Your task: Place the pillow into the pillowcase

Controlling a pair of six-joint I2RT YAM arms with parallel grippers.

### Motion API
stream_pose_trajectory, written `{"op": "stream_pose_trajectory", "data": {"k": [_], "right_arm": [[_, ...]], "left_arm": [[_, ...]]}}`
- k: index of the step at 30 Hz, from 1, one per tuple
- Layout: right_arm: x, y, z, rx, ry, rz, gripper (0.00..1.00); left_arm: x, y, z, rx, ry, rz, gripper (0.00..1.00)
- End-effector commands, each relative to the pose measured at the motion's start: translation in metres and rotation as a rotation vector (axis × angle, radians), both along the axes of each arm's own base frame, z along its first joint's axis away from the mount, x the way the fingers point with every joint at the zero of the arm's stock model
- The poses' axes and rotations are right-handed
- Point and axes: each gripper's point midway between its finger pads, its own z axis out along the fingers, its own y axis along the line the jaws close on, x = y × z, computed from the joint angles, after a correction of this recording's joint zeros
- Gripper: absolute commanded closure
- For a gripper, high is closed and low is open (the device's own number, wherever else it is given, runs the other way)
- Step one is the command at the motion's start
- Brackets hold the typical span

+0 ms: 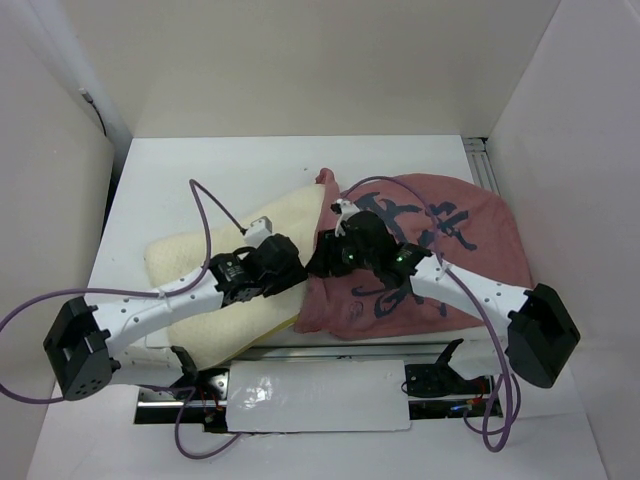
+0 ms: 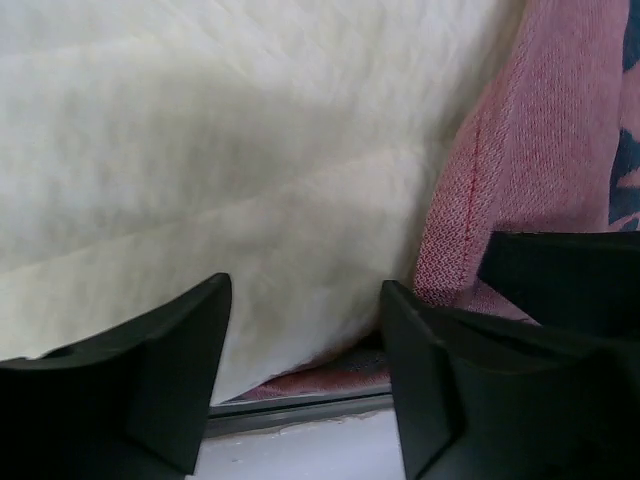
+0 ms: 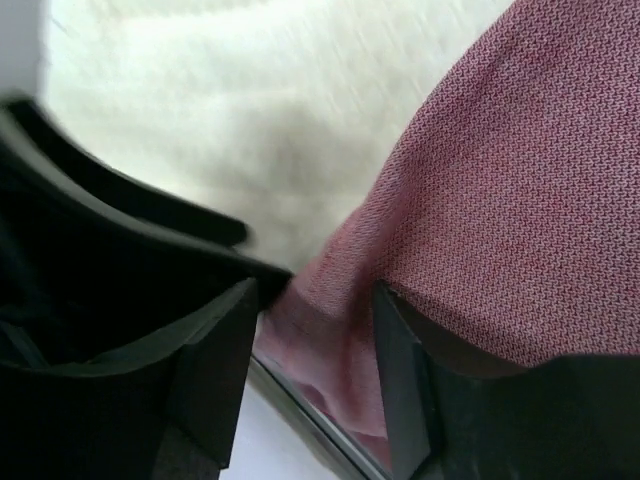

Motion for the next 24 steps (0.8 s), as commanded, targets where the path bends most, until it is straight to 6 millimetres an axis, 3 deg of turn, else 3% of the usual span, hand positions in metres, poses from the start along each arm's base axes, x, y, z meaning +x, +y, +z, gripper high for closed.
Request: {"op": "stream_pose_trajectory", "data": {"k": [1,2,3,4,6,10,13,15,16,17,18,20,21,22,23,24], "right_arm": [[-0.013,-0.03,-0.014,-0.147,0.022,-0.012,0.42],[-0.013,-0.034,-0.01,-0.155,0.007,-0.02,0.31],[-0.012,-0.042,-0.013,-0.184,0.007,-0.049,0.28],[-0.009,-0.044,-0.007,-0.184,-0.006,-0.064,0.25],[-0.001,-0.045,0.015,-0.169,-0.07,-0.086,0.25],[0.035,-0.061,0.05,-0.172,-0.175,-0.257,0.25],[0.065,-0.073,0.058,-0.208,-0.208,-0.374,0.28],[0.09,-0.082,0.073,-0.21,-0.225,-0.449,0.34],[0.102,-0.082,0.061,-0.25,-0.201,-0.467,0.36],[0.111,-0.082,0.061,-0.261,-0.203,-0.473,0.37],[0.126,-0.083,0.072,-0.258,-0.222,-0.49,0.38],[0.143,-0.074,0.051,-0.319,-0.199,-0.456,0.38],[0.153,-0.067,0.062,-0.31,-0.222,-0.453,0.4],[0.168,-0.062,0.054,-0.336,-0.215,-0.437,0.42],[0.169,-0.061,0.036,-0.372,-0.182,-0.428,0.42],[0.182,-0.06,0.044,-0.364,-0.189,-0.442,0.43]], "left_arm": [[-0.003,0.04,0.009,0.184,0.012,0.09,0.25],[0.0,0.048,0.016,0.196,-0.009,0.123,0.21],[-0.002,0.05,0.019,0.193,-0.011,0.123,0.15],[0.001,0.05,0.024,0.183,-0.035,0.123,0.0],[0.014,0.06,0.04,0.155,-0.08,0.161,0.0],[0.056,0.068,0.073,0.092,-0.142,0.155,0.0],[0.094,0.065,0.09,0.07,-0.197,0.107,0.0],[0.116,0.056,0.069,0.089,-0.13,0.048,0.0],[0.129,0.049,0.077,0.093,-0.146,0.006,0.0],[0.136,0.041,0.071,0.103,-0.131,-0.03,0.0],[0.148,0.035,0.045,0.129,-0.071,-0.051,0.0],[0.161,0.019,0.039,0.116,-0.054,-0.096,0.0],[0.165,0.013,0.016,0.132,-0.005,-0.122,0.0],[0.171,0.007,0.001,0.144,0.023,-0.138,0.0],[0.172,0.007,0.005,0.143,0.022,-0.138,0.0],[0.177,0.009,-0.003,0.15,0.037,-0.13,0.0]]}}
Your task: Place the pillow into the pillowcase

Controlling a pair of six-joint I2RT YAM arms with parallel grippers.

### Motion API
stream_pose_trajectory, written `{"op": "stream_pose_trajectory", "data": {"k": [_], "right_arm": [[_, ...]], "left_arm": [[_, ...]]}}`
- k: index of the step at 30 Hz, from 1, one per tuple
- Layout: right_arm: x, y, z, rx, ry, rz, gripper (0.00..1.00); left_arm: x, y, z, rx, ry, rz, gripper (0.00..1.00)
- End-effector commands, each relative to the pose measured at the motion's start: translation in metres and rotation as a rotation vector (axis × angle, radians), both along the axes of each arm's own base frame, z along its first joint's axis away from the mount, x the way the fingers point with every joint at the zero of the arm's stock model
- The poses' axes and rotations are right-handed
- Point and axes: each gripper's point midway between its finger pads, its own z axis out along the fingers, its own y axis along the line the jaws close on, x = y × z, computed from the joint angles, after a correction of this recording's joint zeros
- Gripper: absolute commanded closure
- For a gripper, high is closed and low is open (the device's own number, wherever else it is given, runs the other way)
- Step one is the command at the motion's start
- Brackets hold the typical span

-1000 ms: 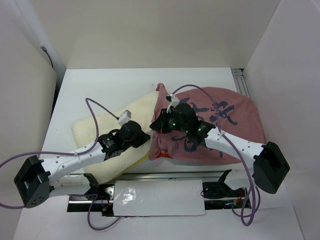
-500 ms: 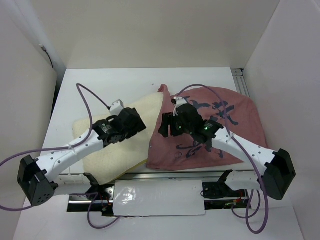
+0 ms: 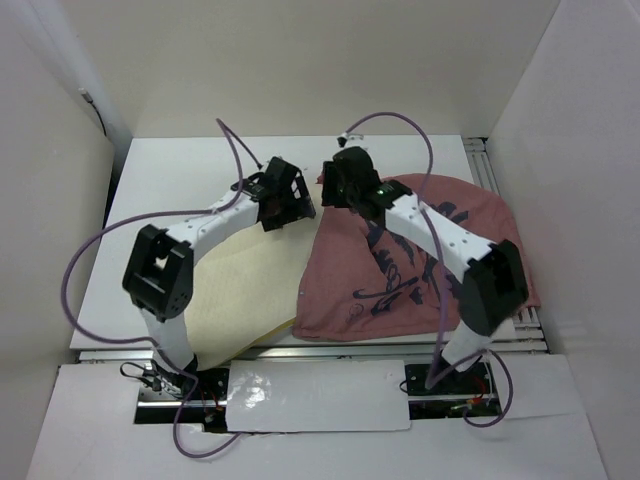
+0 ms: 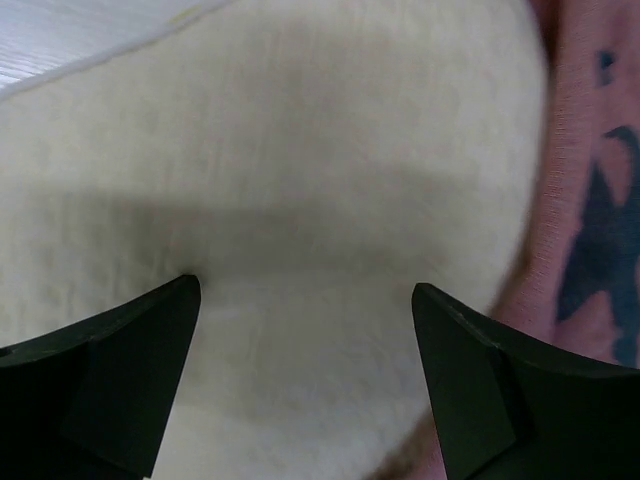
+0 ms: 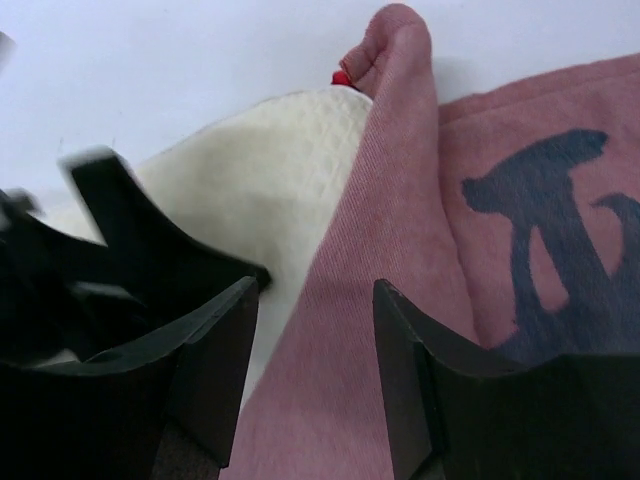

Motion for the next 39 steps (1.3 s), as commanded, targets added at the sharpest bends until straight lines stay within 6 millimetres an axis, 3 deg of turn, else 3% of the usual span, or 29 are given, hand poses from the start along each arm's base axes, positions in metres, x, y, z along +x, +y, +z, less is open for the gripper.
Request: {"op": "stream_pose_trajectory", "data": {"k": [1,2,3,5,7,8,9,10,13,14,17,21,23,25,29,30,33,37,39], "right_arm": [[0.031,-0.002,-0.004,-0.066,0.013,-0.015,0.43],[0.035,0.001,-0.027,-0.1,0.062,-0.014,0.43],[0.044,0.001,-0.024,-0.097,0.058,-0.023,0.45],[0.05,0.007,-0.048,-0.126,0.097,-0.005,0.45],[0.059,0.007,-0.056,-0.137,0.115,-0.014,0.53],[0.061,0.007,-0.071,-0.154,0.147,-0.027,0.56],[0.062,0.006,-0.074,-0.166,0.154,-0.034,0.59],[0.063,0.006,-0.076,-0.168,0.161,-0.048,0.6],[0.066,0.007,-0.08,-0.153,0.169,-0.038,0.63],[0.065,0.008,-0.08,-0.148,0.172,-0.031,0.73],[0.068,0.008,-0.076,-0.141,0.164,-0.044,1.0],[0.071,0.012,-0.038,-0.073,0.072,-0.038,1.0],[0.07,0.02,-0.005,-0.011,0.009,0.005,1.0],[0.062,0.028,0.02,0.026,-0.036,0.049,1.0],[0.045,0.048,0.066,0.125,-0.126,0.156,1.0],[0.037,0.054,0.067,0.136,-0.121,0.186,1.0],[0.02,0.067,0.09,0.197,-0.169,0.28,1.0],[-0.016,0.097,0.092,0.261,-0.134,0.458,1.0],[-0.025,0.102,0.095,0.302,-0.113,0.493,1.0]], "left_arm": [[0.006,-0.008,-0.024,0.03,0.064,-0.081,0.0],[0.006,-0.008,-0.032,0.038,0.079,-0.081,0.0],[0.007,-0.006,-0.038,0.053,0.087,-0.073,0.0],[0.006,-0.008,-0.045,0.046,0.098,-0.082,0.21],[0.005,-0.013,-0.057,0.026,0.106,-0.097,0.38],[0.003,-0.014,-0.065,0.028,0.117,-0.113,0.73],[0.002,-0.009,-0.069,0.022,0.132,-0.088,0.92],[0.002,-0.009,-0.069,0.022,0.132,-0.088,1.0],[0.004,0.001,-0.07,0.025,0.128,-0.075,1.0],[0.001,0.003,-0.075,0.03,0.14,-0.075,1.0],[0.003,0.006,-0.062,0.009,0.084,-0.087,1.0],[-0.001,-0.004,-0.048,-0.036,-0.004,-0.161,1.0],[-0.003,-0.008,-0.031,-0.052,-0.076,-0.198,1.0],[-0.008,-0.015,-0.006,-0.056,-0.167,-0.238,1.0],[-0.029,-0.025,0.012,-0.023,-0.274,-0.284,1.0],[-0.034,-0.025,0.026,-0.032,-0.307,-0.286,1.0],[-0.041,-0.032,0.045,-0.049,-0.371,-0.29,1.0],[-0.038,-0.037,0.067,-0.128,-0.431,-0.256,1.0],[-0.032,-0.04,0.081,-0.181,-0.45,-0.212,1.0]]}}
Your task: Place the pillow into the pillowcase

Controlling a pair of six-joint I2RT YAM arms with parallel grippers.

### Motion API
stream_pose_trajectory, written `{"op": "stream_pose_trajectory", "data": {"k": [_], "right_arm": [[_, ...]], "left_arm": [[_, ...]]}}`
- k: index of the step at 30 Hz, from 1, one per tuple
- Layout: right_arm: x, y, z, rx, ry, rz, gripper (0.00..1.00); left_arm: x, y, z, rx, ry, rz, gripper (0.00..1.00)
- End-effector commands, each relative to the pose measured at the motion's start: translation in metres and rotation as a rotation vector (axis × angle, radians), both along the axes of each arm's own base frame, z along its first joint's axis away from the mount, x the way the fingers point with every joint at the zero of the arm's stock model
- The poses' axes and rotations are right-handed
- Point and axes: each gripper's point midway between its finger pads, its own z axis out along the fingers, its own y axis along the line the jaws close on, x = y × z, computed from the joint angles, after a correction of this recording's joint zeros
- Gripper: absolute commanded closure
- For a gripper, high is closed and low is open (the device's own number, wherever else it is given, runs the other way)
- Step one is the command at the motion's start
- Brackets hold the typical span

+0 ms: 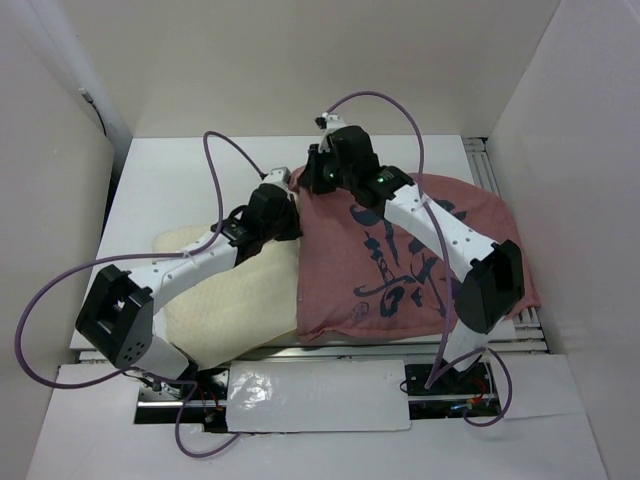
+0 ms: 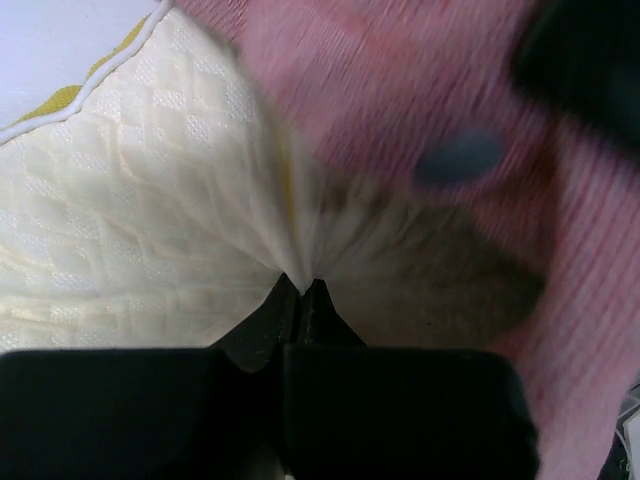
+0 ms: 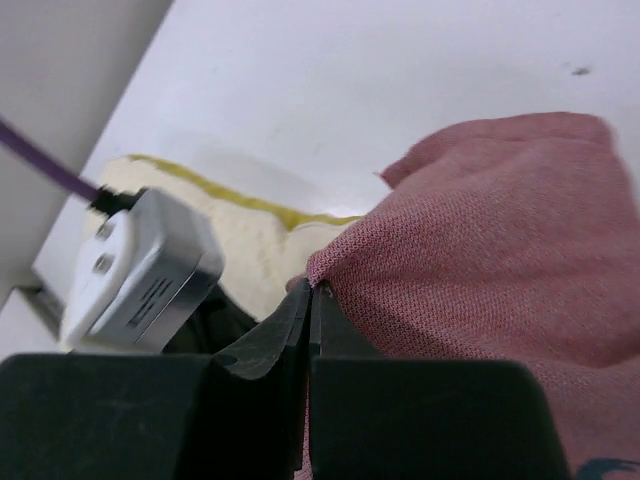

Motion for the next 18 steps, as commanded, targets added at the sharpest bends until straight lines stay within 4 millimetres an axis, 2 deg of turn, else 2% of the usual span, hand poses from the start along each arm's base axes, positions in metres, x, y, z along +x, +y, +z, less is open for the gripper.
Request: {"op": "stream_pose_trajectory", "data": {"k": [1,2,3,4,5,7,8,10,13,14,15,16,17,18], "right_arm": [[-0.032,0.031,0.038,0.151,-0.052,0.186,1.0],[-0.034,0.03,0.035,0.16,-0.038,0.18,1.0],[-0.04,0.03,0.042,0.194,-0.027,0.18,1.0],[-0.041,0.029,0.045,0.214,-0.024,0.174,1.0],[-0.044,0.03,0.036,0.22,0.006,0.175,1.0],[-0.05,0.03,0.046,0.283,0.021,0.167,1.0],[-0.052,0.031,0.039,0.29,0.043,0.173,1.0],[-0.053,0.032,0.036,0.312,0.073,0.16,1.0],[-0.055,0.035,0.035,0.337,0.095,0.189,1.0],[-0.056,0.039,0.029,0.333,0.113,0.208,1.0],[-0.051,0.037,0.018,0.324,0.143,0.191,1.0],[-0.05,0.038,0.013,0.318,0.152,0.189,1.0],[-0.044,0.032,0.012,0.303,0.163,0.154,1.0],[-0.041,0.031,0.002,0.28,0.172,0.135,1.0]], "left_arm": [[0.021,-0.014,0.067,-0.184,-0.148,0.062,1.0],[0.027,-0.011,0.068,-0.191,-0.141,0.112,1.0],[0.033,-0.011,0.075,-0.245,-0.128,0.17,1.0],[0.036,-0.011,0.087,-0.275,-0.13,0.202,1.0],[0.04,-0.011,0.089,-0.287,-0.13,0.224,1.0],[0.047,-0.018,0.105,-0.379,-0.144,0.248,1.0],[0.048,-0.022,0.113,-0.405,-0.162,0.232,1.0],[0.049,-0.034,0.116,-0.442,-0.169,0.179,1.0],[0.048,-0.054,0.148,-0.495,-0.263,0.061,1.0],[0.05,-0.06,0.147,-0.489,-0.267,0.04,1.0],[0.047,-0.069,0.154,-0.46,-0.28,-0.012,1.0],[0.049,-0.07,0.149,-0.43,-0.258,-0.013,0.98],[0.05,-0.068,0.14,-0.397,-0.219,0.002,0.88],[0.049,-0.072,0.125,-0.344,-0.181,-0.01,0.73]]}}
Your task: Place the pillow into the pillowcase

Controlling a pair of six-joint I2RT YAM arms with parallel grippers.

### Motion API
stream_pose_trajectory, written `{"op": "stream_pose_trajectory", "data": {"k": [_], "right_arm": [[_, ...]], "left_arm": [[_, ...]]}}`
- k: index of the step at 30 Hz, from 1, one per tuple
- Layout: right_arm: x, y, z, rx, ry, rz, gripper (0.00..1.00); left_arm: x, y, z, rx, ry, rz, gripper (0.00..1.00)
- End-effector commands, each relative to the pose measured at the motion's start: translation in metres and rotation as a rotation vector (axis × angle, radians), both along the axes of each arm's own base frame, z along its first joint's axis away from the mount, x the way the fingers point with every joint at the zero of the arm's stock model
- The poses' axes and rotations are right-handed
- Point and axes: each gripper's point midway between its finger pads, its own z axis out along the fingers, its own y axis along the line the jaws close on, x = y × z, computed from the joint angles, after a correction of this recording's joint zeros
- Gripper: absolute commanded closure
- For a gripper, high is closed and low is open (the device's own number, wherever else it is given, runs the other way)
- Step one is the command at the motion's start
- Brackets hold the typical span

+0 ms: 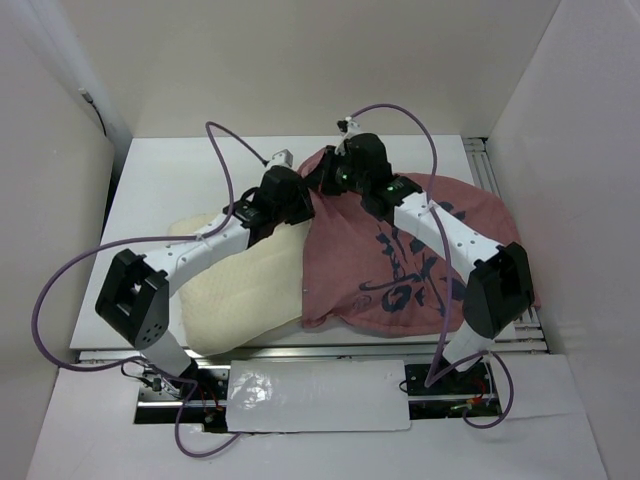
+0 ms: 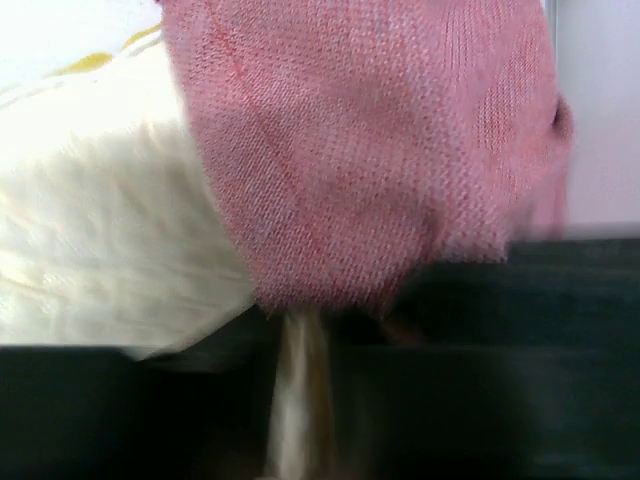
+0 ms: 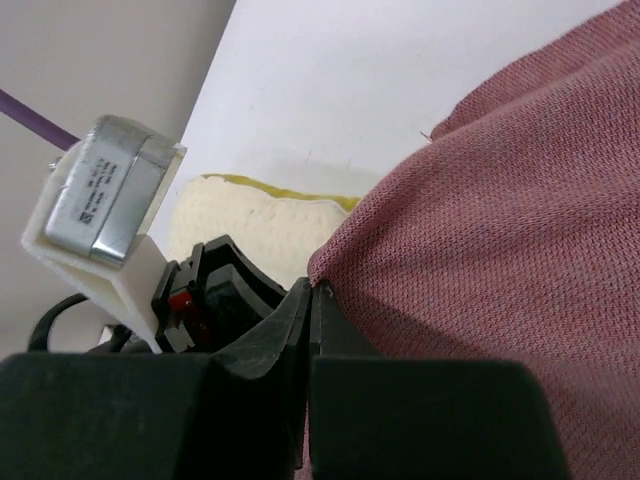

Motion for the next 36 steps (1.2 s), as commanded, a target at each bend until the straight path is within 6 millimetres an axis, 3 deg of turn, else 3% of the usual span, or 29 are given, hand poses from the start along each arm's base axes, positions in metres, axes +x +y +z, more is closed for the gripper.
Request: {"op": "stream_pose_trajectory", "data": {"k": [1,2,4,5,6,7,8,12,14,17,24,25,27,29,30,33,36], "right_arm": [[-0.026,0.023,0.007,0.062,0.055,0.115,1.0],[-0.018,0.015,0.004,0.042,0.049,0.077,1.0],[-0.013,0.005,-0.012,0.006,0.067,0.033,1.0],[-0.013,0.0,-0.014,-0.007,0.071,0.012,1.0],[-0.008,-0.009,-0.023,-0.017,0.087,-0.009,1.0],[-0.01,-0.013,-0.026,-0.034,0.086,-0.018,1.0],[-0.007,-0.019,-0.032,-0.048,0.098,-0.04,1.0],[-0.013,-0.028,-0.052,-0.082,0.119,-0.056,1.0],[-0.013,-0.028,-0.056,-0.083,0.12,-0.056,1.0],[-0.016,-0.025,-0.056,-0.084,0.12,-0.047,1.0],[-0.021,-0.019,-0.051,-0.103,0.098,-0.017,1.0],[-0.021,-0.016,-0.047,-0.108,0.082,-0.014,1.0],[-0.021,-0.017,-0.047,-0.115,0.075,-0.009,1.0],[-0.024,-0.011,-0.04,-0.116,0.058,0.008,1.0],[-0.024,-0.012,-0.038,-0.127,0.052,0.014,1.0],[-0.03,-0.004,-0.033,-0.152,0.042,0.039,1.0],[-0.038,0.005,-0.025,-0.147,0.027,0.08,1.0]], "left_arm": [[0.015,-0.043,0.092,-0.113,-0.227,-0.127,0.57],[0.005,-0.036,0.066,-0.045,-0.14,-0.134,0.46],[-0.003,-0.019,0.049,0.035,-0.09,-0.112,0.4],[-0.016,-0.004,0.026,0.111,-0.034,-0.11,0.36],[-0.022,0.007,0.019,0.147,-0.022,-0.093,0.0],[-0.027,0.025,0.029,0.171,-0.047,-0.038,0.0],[-0.041,0.044,0.011,0.228,0.018,-0.004,0.0],[-0.061,0.093,0.009,0.252,0.051,0.119,0.0],[-0.066,0.112,-0.012,0.272,0.095,0.147,0.0],[-0.072,0.098,-0.034,0.275,0.115,0.028,0.0],[-0.082,0.075,-0.12,0.383,0.317,-0.067,0.0],[-0.083,0.076,-0.13,0.416,0.336,-0.063,0.05],[-0.084,0.071,-0.154,0.47,0.4,-0.07,0.34],[-0.081,0.069,-0.163,0.48,0.431,-0.062,1.0],[-0.079,0.064,-0.162,0.507,0.408,-0.074,1.0],[-0.064,0.056,-0.124,0.52,0.274,-0.04,1.0],[-0.045,0.04,-0.051,0.4,0.053,-0.042,1.0]]}}
